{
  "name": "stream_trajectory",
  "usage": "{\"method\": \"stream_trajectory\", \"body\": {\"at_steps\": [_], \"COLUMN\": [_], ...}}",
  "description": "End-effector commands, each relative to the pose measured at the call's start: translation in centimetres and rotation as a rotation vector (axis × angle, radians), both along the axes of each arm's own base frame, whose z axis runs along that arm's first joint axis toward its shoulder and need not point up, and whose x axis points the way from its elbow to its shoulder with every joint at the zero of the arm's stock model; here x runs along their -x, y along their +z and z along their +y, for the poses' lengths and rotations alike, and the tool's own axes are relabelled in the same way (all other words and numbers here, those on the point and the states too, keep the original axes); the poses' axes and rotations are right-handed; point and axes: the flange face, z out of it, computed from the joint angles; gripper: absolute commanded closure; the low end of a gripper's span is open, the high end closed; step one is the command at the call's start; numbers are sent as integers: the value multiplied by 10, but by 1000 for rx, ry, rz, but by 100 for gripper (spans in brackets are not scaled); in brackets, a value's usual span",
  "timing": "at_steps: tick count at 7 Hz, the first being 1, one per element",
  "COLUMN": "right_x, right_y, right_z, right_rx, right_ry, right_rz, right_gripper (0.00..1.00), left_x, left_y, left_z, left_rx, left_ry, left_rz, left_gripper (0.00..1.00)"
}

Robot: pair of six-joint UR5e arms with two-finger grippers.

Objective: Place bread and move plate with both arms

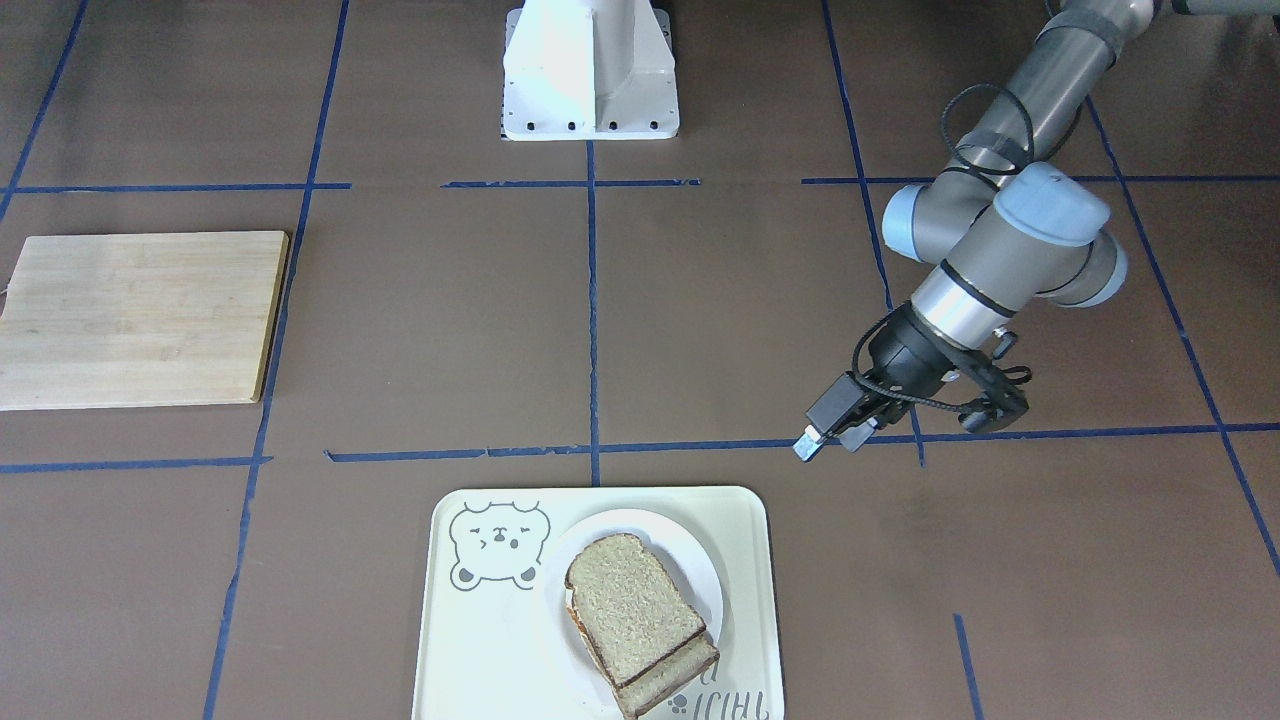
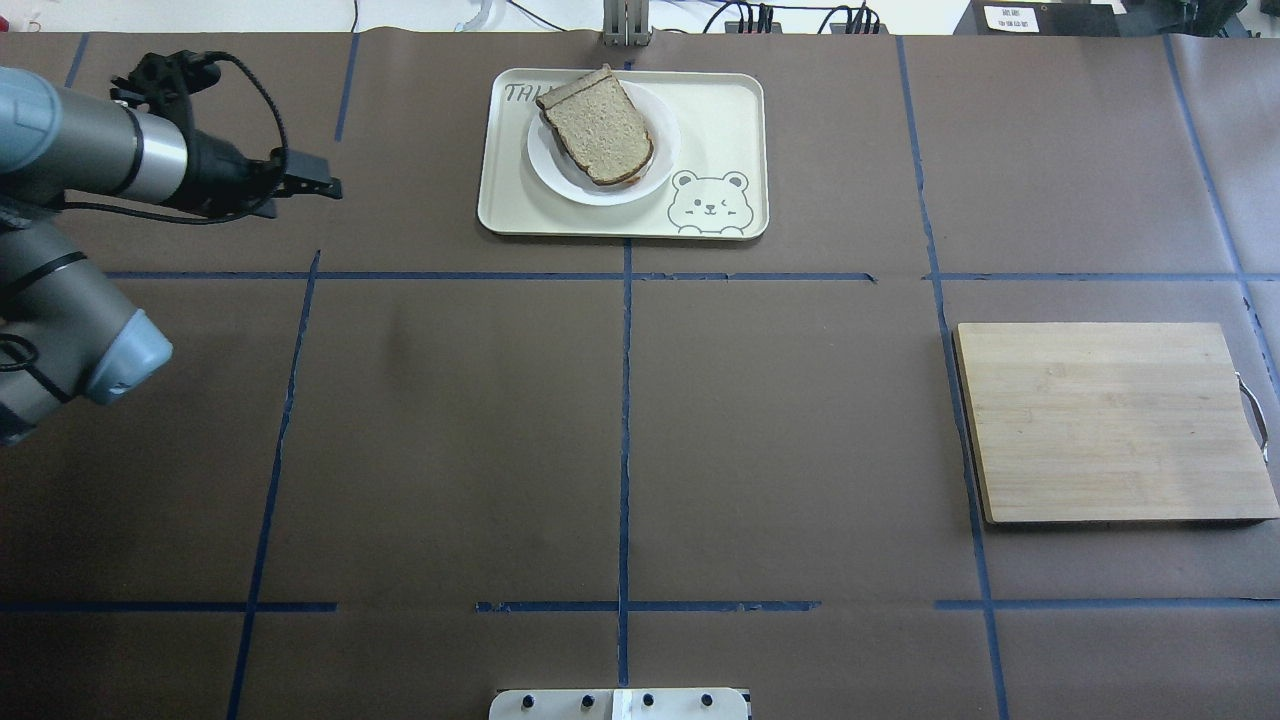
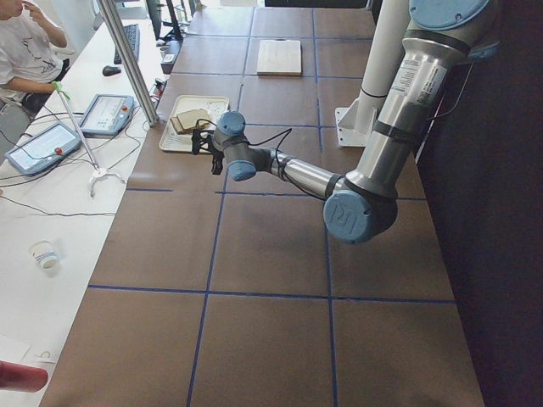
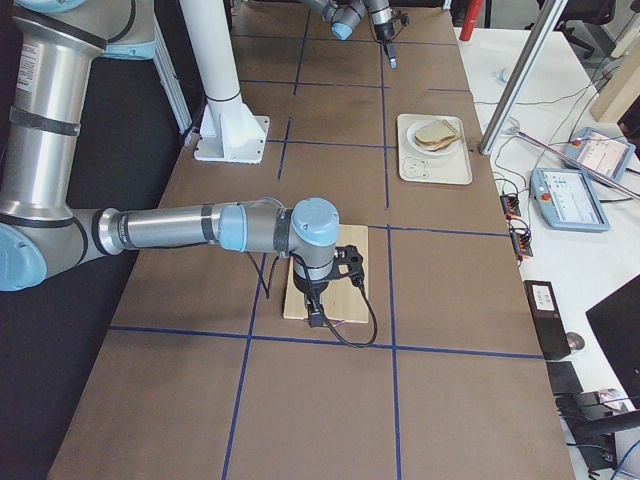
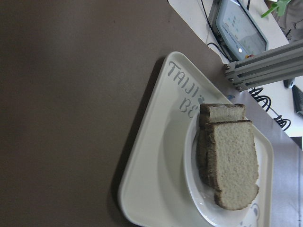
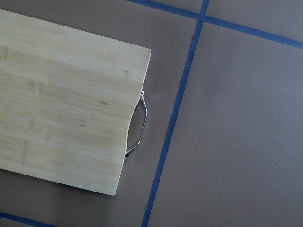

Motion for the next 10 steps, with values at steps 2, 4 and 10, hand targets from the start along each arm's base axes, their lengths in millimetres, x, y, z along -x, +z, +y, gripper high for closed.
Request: {"method": "stream_trajectory", "body": {"at_steps": [2, 4, 10], "right_x": [1, 2, 2], "right_y": [2, -1, -4], "right_z": [0, -2, -4], "right_rx": [39, 62, 45], "right_ry": [36, 67, 68], "right_rz": [-14, -19, -21], "right_gripper": [0, 0, 0], "left_x": [132, 261, 368], "left_y": [120, 170, 240], "left_z": [16, 39, 159], "left_rx": [-175, -128, 177], "left_ry": [342, 405, 367], "left_rz": [-392, -368, -455], "left_gripper": [0, 0, 0]}}
